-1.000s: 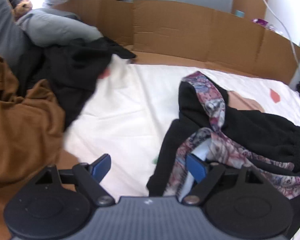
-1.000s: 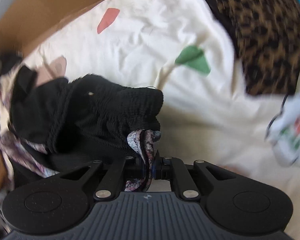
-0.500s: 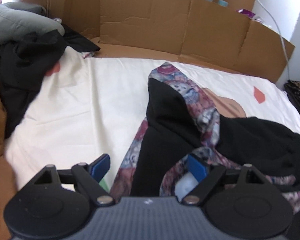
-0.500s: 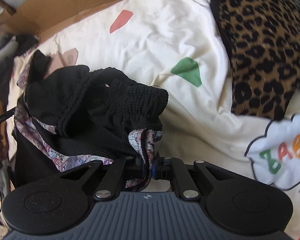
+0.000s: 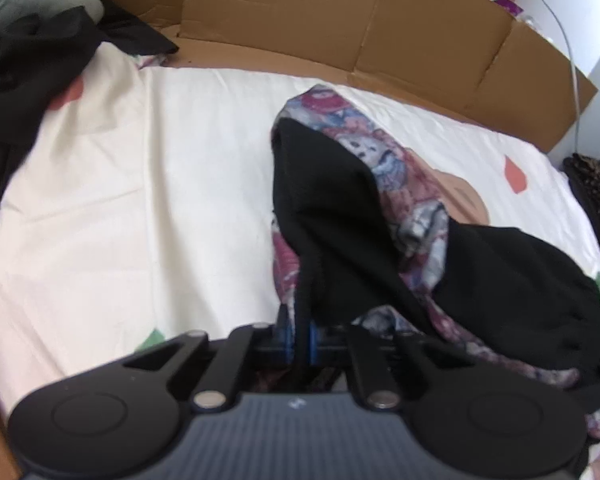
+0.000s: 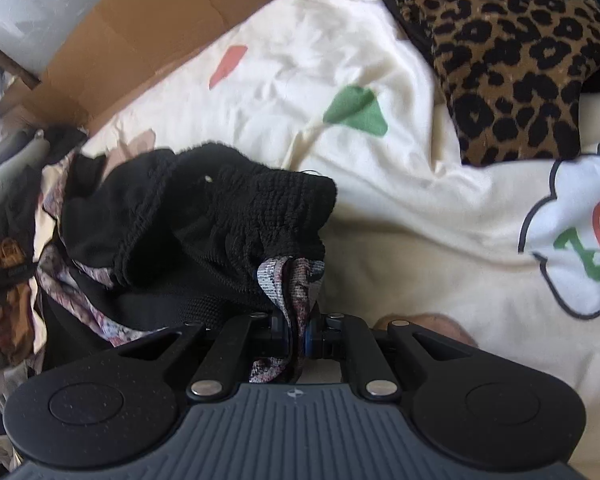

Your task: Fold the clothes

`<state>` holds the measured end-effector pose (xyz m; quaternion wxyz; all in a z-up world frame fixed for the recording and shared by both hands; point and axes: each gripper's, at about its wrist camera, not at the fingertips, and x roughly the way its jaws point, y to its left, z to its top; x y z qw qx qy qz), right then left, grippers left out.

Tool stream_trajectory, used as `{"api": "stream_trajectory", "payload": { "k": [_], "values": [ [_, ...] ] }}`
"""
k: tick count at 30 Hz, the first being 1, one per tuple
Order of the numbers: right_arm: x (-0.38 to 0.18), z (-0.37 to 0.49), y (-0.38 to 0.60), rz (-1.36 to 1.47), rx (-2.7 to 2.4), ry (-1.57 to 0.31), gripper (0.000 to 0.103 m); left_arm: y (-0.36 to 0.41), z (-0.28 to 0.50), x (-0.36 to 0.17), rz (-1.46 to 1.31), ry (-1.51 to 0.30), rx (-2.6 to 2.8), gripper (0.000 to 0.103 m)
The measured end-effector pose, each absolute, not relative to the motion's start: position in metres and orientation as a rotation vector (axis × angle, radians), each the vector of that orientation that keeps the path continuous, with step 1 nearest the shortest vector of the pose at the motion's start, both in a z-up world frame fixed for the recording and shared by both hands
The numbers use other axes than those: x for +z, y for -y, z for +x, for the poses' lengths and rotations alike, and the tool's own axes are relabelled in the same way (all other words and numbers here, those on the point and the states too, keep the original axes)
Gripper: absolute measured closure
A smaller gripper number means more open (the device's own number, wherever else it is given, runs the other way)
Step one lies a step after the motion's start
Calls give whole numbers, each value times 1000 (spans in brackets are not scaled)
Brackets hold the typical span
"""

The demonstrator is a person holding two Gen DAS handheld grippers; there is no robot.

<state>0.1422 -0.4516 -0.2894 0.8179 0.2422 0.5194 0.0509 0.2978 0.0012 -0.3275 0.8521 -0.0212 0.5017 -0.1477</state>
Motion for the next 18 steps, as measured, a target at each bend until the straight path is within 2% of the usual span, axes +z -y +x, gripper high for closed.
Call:
{"api": "stream_trajectory", "payload": {
  "k": [18],
  "values": [
    [-263,157,446,468,195,-1013,97,-60,150,-270,16,-1156,-196,97]
  ]
}}
